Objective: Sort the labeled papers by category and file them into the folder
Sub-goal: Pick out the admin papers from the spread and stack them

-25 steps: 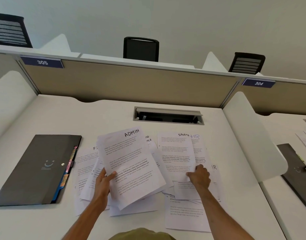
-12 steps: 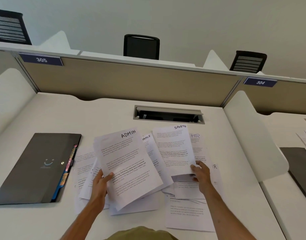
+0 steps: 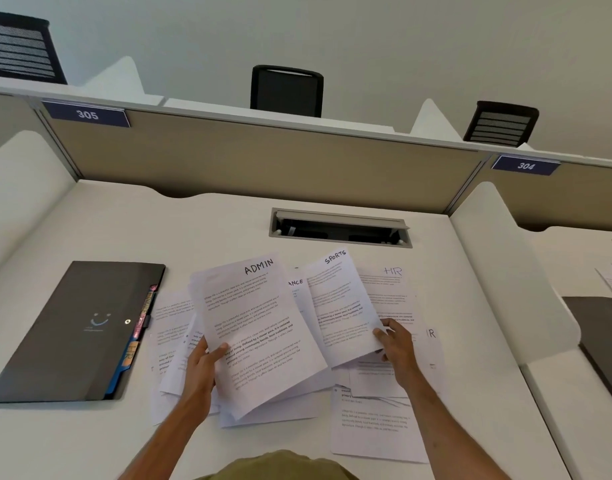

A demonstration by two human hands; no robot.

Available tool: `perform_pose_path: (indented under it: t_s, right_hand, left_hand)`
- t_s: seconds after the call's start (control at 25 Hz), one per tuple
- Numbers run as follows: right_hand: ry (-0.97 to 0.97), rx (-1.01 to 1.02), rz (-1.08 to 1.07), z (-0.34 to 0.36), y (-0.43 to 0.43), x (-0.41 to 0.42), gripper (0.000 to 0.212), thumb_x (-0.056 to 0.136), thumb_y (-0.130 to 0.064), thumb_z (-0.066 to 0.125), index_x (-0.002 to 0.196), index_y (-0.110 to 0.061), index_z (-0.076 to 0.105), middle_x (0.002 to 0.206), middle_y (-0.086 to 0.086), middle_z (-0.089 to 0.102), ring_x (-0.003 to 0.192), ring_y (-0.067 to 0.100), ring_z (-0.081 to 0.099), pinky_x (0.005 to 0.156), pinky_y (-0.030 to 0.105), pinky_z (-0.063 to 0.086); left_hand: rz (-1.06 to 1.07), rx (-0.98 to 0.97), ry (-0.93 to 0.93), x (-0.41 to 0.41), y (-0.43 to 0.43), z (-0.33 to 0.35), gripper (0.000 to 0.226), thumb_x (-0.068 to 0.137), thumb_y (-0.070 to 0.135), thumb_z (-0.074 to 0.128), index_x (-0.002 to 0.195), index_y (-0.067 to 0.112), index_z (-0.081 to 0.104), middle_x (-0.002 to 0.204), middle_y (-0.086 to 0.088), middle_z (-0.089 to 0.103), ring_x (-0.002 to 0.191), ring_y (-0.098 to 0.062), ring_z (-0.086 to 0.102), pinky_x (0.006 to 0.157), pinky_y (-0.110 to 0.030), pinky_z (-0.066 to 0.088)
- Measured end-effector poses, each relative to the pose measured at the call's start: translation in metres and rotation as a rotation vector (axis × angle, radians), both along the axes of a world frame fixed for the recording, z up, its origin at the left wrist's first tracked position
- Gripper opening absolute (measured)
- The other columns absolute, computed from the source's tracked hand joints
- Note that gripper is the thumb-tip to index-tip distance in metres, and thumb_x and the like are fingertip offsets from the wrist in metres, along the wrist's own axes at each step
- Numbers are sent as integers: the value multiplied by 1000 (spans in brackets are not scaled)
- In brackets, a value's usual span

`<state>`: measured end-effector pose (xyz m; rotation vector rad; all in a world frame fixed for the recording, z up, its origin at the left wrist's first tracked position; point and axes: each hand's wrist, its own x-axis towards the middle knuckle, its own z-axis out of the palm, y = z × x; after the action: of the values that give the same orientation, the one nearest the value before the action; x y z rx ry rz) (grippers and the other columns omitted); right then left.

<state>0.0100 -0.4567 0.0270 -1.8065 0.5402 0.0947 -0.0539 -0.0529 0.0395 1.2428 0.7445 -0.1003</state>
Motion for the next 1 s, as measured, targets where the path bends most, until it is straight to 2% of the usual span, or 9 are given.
perform_pose_path:
  t_s: [0.2,0.44,0.52,0.6,0.68,0.76,0.88,0.92,1.0]
  right_hand:
    - [47,7,75,1,26,3,15,103,-13,61,116,-17,67,105,7,75,83,23,69,48,24,51]
    - [90,27,214,5,55,13,17,109,-16,52,110,-9,67,96,15,71,62,17,64,46,26,48]
    - [108,15,264,4,64,16,21,110,-20,51,103,-8,68,92,12,71,66,18,64,48,25,48]
    - [94,-103,328,0,69,18,35,108,-35,52,80,-18,63,79,0,66,71,15,61,59,27,45]
    - [60,-332,329,-1,68,18,43,106,-51,50,73,-25,60,75,-14,64,70,8,59,64,30,42]
    - [24,-475,205,5,59,17,33,106,-47,51,86,-29,71,90,-18,70,81,4,65,71,30,47]
    - [6,-625,36,7,32,16,8,101,-28,62,99,-27,69,105,-7,70,87,13,64,71,30,47]
    - [24,-680,-11,6,21,16,7,98,-25,65,104,-25,69,110,-1,68,93,18,64,74,33,49]
    - [164,-811,-89,-3,-4,15,33,93,-30,72,123,-19,65,127,10,60,115,29,58,91,45,49]
  left_hand:
    - [-2,3,3,-1,2,0,45,101,6,64,142,23,62,130,-3,73,114,-31,68,97,-55,55]
    - [12,4,2,-3,5,0,42,102,6,63,139,25,63,128,-1,73,114,-32,68,98,-56,55]
    - [15,7,7,-2,6,-1,42,102,7,64,140,25,62,130,-3,73,114,-32,68,102,-58,54]
    - [17,14,16,-1,7,-3,43,101,8,65,141,24,62,131,-3,72,114,-33,68,103,-60,54]
    - [16,9,17,-1,7,-4,45,101,8,66,142,23,62,133,-5,72,115,-34,69,102,-60,54]
    - [15,10,12,-1,5,-5,45,101,7,65,143,22,61,133,-5,72,114,-33,69,99,-58,55]
    - [10,11,17,-1,2,-4,45,101,6,65,143,22,61,130,-4,72,111,-32,69,96,-56,56]
    - [8,12,19,0,1,-5,45,101,6,65,144,23,61,131,-4,72,112,-33,69,98,-58,55]
    - [2,22,30,2,0,-7,45,101,7,66,143,23,61,134,-5,72,115,-35,68,102,-62,54]
